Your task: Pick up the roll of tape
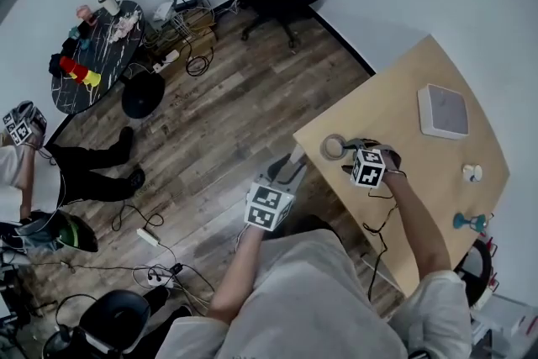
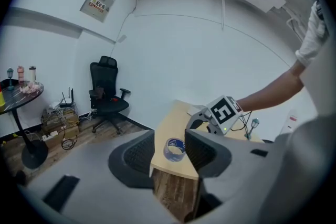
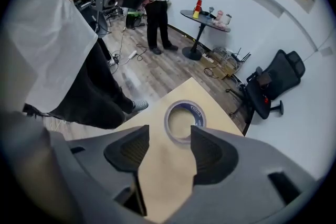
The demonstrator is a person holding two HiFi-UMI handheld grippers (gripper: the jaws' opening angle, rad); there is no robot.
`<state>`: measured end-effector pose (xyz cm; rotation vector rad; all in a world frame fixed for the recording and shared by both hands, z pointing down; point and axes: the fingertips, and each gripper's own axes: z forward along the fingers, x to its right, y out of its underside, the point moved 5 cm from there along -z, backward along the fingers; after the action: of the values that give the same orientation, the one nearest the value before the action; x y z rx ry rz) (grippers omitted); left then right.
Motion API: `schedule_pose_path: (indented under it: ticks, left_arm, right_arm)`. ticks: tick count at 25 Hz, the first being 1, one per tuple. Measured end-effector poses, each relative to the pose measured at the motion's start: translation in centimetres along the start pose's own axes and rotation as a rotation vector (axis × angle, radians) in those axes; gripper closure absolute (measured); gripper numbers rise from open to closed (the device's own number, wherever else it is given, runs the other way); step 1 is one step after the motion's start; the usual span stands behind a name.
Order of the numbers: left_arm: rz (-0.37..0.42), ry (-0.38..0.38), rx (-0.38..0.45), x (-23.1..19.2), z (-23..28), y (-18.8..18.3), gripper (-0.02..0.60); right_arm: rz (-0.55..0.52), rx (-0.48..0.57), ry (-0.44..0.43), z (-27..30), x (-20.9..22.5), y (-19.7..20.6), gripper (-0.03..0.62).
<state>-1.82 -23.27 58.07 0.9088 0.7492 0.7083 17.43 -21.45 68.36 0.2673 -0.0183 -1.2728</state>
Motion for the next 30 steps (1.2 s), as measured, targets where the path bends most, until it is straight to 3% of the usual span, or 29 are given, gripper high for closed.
schedule_pose_path:
  ticks: [5,11,20,23,28,30]
  left_arm:
    - [-0.04,-0.063,0.008,0.4,0.5,0.1,0.413]
    - [-0.057,-0.168,0.037,1.8,0.7,-0.8,0.413]
    - [-0.05,-0.251,-0.009,3.7,0.2,2.0,0.413]
    - [-0.047,-0.262,-0.002,4.0,-0.1,1.5,0.413]
    - [-0.045,-0.286,-0.005,5.0,0.0,1.7,0.413]
    - [-0.061,-0.31,0.004,5.2,-0.3,2.0,0.413]
  right_arm:
    - [-0.136,-0.041,-0.107,0.8,0.3,1.3,0.347]
    - [-0.316,-0.066,-0.139,1.8,-0.4,2.6,0.352]
    - [-0.353,0.032,-0.134,3.5,1.0,1.2,0.355]
    - [-0.355,0.037,-0.156,3.7,1.3,0.3,0.394]
    - [-0.332,0.021,-0.183,5.0,0.6,1.3,0.4]
    - [-0.343,0.015,-0.189,5.5,0.1,1.8,0.438]
